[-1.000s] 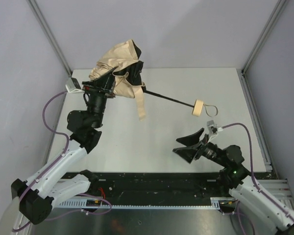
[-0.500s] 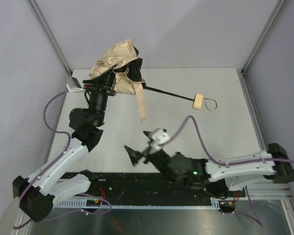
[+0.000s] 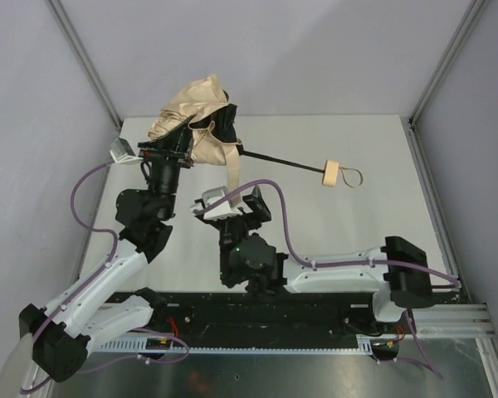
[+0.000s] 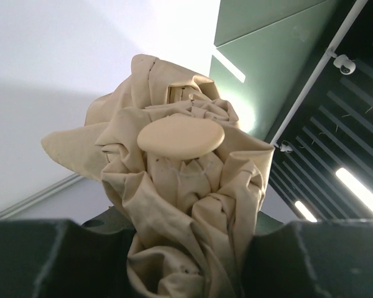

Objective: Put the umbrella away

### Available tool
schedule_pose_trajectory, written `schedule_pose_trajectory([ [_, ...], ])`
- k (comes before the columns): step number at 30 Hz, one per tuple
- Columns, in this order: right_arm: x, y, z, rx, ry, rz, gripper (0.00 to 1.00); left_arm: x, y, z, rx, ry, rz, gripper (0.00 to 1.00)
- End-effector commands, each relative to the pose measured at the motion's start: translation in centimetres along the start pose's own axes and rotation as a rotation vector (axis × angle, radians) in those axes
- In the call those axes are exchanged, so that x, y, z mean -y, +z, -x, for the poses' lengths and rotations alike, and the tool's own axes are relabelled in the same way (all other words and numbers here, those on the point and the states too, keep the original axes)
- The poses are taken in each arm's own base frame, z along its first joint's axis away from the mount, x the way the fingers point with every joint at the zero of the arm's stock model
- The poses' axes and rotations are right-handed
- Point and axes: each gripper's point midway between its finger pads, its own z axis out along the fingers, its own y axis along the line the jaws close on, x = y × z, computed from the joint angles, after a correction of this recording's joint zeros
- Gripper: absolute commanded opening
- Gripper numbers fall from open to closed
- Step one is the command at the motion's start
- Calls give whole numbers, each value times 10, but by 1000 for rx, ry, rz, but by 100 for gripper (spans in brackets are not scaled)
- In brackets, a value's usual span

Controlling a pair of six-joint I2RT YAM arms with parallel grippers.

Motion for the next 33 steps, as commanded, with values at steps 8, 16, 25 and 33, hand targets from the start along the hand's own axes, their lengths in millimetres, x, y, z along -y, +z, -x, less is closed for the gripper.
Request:
schedule_pose_trajectory([
  [8,14,25,27,-2,15,-112,69,23,-4,6,34,-46,-67,0],
  [16,2,49,19,-83,123,116,2,8,-7,2,27,-41,-34,0],
  [25,-47,-21,-11,-369,400,800,0,-8,-5,-6,3,14,-8,0],
  [33,-52,-100,47,-408,698,1274,0,-9,-7,-4,7,77,-13,0],
])
